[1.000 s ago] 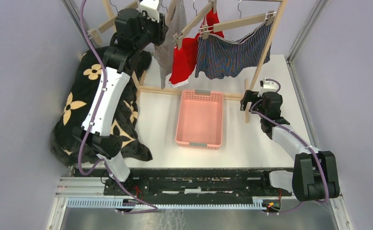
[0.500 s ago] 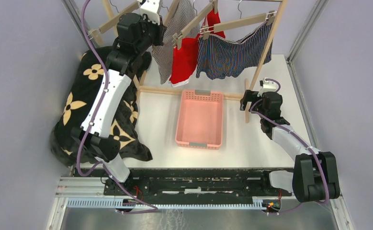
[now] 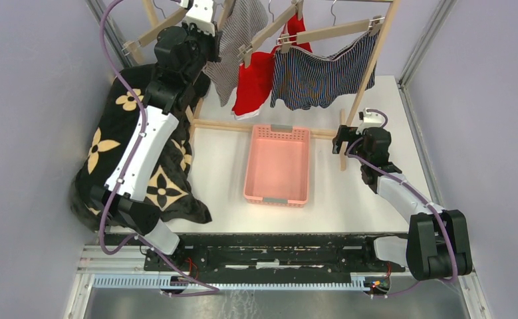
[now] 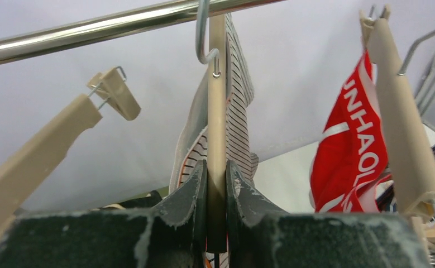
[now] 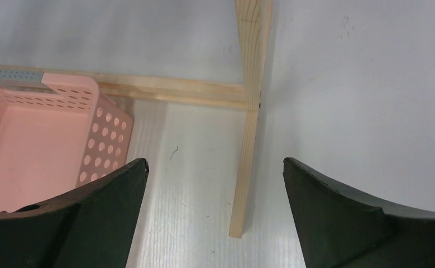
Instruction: Remove the underwear clipped to the hanger
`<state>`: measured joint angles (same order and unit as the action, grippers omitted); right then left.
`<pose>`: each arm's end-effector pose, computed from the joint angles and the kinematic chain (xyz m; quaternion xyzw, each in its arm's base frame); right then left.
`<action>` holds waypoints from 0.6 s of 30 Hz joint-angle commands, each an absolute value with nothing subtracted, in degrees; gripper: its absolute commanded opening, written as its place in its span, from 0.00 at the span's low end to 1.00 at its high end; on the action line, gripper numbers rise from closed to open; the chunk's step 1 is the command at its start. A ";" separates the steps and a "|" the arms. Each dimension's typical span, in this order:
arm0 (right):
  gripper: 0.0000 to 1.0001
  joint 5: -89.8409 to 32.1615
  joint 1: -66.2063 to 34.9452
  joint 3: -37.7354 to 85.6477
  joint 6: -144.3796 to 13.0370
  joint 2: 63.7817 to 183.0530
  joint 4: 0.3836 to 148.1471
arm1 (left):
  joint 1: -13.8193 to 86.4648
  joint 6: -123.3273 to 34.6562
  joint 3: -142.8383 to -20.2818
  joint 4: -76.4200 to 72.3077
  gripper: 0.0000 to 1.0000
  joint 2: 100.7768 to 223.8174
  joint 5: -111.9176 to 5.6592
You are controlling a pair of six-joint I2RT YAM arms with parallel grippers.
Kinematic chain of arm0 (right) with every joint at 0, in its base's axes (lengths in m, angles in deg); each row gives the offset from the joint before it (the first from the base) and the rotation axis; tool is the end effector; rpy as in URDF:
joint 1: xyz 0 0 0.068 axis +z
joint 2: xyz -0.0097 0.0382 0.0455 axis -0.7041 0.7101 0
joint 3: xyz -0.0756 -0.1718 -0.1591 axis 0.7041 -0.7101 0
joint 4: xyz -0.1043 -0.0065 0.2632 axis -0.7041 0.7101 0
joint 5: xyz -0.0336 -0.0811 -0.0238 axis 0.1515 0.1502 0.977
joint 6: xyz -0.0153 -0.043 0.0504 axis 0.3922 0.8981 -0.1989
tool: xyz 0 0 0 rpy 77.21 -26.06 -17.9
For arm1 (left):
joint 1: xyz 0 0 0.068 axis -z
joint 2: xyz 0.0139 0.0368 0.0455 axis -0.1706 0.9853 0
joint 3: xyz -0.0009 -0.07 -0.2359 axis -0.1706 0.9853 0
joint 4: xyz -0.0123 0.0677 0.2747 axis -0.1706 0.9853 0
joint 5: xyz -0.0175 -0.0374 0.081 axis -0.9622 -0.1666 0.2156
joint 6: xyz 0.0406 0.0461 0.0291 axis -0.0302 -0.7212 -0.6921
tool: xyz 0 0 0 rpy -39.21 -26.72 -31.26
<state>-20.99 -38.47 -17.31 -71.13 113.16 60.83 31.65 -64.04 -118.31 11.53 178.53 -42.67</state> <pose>0.3097 0.0340 0.1742 0.0447 0.8356 0.0868 0.5405 0.3654 -0.1441 0.4996 0.1595 0.6512 -0.0757 0.7381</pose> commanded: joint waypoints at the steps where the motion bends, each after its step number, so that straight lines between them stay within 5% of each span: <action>1: 1.00 -20.41 -38.07 -16.25 -70.45 113.19 58.29 | 31.33 -67.87 -120.29 4.62 0.03 174.64 -40.61; 18: 1.00 -21.15 -37.42 -15.10 -71.09 113.66 59.71 | 31.29 -63.57 -94.94 6.97 0.03 158.84 -36.12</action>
<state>-21.01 -37.97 -17.31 -71.02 113.54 60.94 31.45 -64.45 -98.75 9.78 163.73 -38.17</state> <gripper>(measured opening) 0.999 0.192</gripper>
